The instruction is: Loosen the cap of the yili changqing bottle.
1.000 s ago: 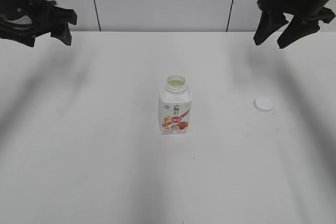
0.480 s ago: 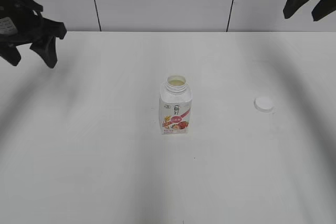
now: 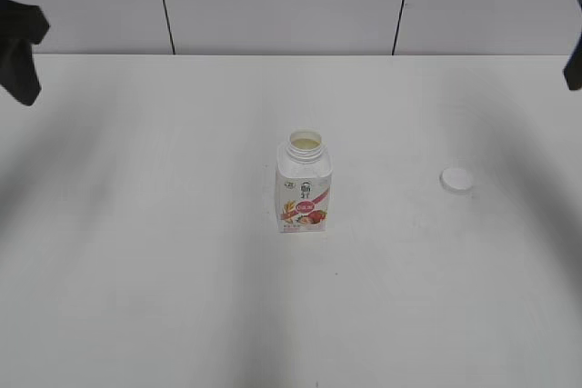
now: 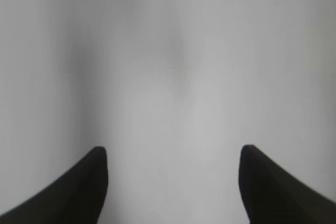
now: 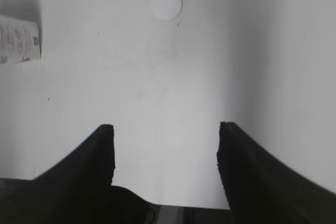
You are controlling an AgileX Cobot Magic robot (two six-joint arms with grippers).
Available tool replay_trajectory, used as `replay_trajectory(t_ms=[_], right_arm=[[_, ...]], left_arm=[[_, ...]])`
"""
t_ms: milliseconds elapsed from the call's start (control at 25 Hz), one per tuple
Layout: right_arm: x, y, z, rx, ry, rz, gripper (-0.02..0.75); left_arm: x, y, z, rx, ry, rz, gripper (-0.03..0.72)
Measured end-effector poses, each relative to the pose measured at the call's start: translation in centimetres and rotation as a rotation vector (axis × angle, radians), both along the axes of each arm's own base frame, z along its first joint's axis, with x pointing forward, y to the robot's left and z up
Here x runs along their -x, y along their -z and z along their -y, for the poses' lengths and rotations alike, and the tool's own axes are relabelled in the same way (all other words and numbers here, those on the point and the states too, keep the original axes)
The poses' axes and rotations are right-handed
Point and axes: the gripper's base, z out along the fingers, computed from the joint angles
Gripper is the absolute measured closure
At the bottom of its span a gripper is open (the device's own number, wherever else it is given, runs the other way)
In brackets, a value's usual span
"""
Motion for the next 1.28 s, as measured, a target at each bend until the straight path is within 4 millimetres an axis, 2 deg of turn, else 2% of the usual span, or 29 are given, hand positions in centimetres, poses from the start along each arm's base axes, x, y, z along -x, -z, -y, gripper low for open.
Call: replay_trajectory(t_ms=[360,520,680,800,960,1200,1280], right_arm=[[11.9,-1.0,1.1,-0.011,0.0,0.122,0.246],[17.6,-1.2,1.6,-0.023,0.0,0.254,0.246],[22.0,-0.4,2.0,-0.032,-0.001,0.369,0.246],[24.5,0.3,2.4,-0.02,0.0,0.453,0.246],[26.7,1.7,3.1,0.039,-0.001,0.53,0.246],[28.8,4.3,3.3,0.073,-0.043,0.659,0.246],[29.6,4.7,3.4,0.066,-0.043,0.714,0.246]], left_arm=[[11.9,-2.4,-1.8,0.064,0.003,0.186,0.211],[17.3,-2.0,-2.7,0.08,0.004,0.277,0.211],[22.2,-1.1,-3.6,0.102,0.006,0.399,0.215],[25.1,-0.3,-3.9,0.132,0.009,0.487,0.218],[28.3,0.9,-4.1,0.197,0.02,0.602,0.219],[31.8,2.2,-4.6,0.231,0.043,0.777,0.228],[32.2,2.5,-4.7,0.231,0.047,0.779,0.229]])
